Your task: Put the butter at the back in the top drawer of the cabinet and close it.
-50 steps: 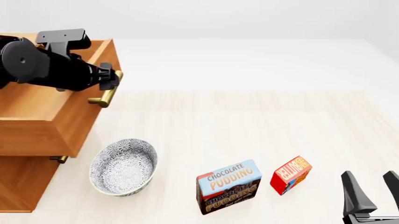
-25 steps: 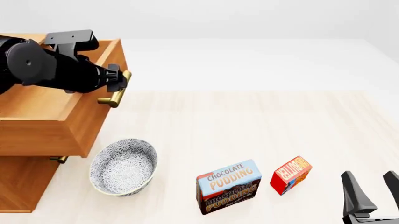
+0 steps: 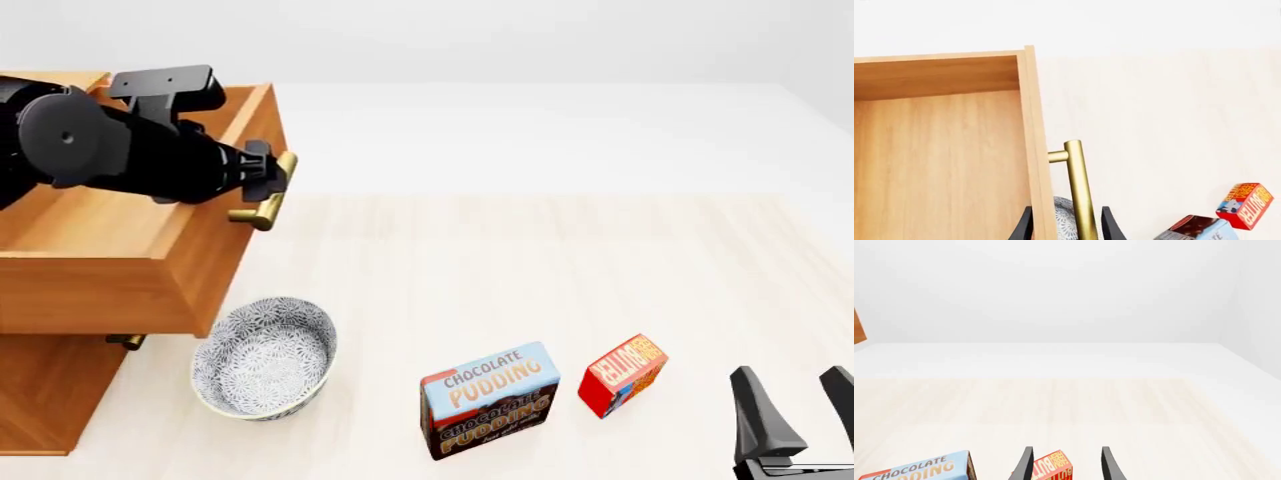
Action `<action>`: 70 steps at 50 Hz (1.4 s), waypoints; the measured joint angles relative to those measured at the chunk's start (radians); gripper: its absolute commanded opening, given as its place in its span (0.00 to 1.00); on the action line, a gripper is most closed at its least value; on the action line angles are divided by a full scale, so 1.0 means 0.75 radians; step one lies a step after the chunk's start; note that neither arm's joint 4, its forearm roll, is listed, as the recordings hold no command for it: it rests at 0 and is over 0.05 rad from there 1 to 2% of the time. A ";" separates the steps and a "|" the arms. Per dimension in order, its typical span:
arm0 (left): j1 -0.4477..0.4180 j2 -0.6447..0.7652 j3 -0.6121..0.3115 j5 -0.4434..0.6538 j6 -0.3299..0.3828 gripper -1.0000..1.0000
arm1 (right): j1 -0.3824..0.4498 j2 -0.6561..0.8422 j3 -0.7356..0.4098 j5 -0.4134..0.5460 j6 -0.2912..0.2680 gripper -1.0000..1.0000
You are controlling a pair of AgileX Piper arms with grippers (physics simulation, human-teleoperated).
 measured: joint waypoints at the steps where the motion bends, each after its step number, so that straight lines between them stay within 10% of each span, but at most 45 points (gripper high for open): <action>1: -0.002 0.000 0.000 0.001 0.000 1.00 | 0.000 0.000 0.000 0.000 0.000 1.00; 70: -0.063 -0.014 -0.132 0.185 -0.029 1.00 | 0.000 0.000 0.000 0.000 0.000 1.00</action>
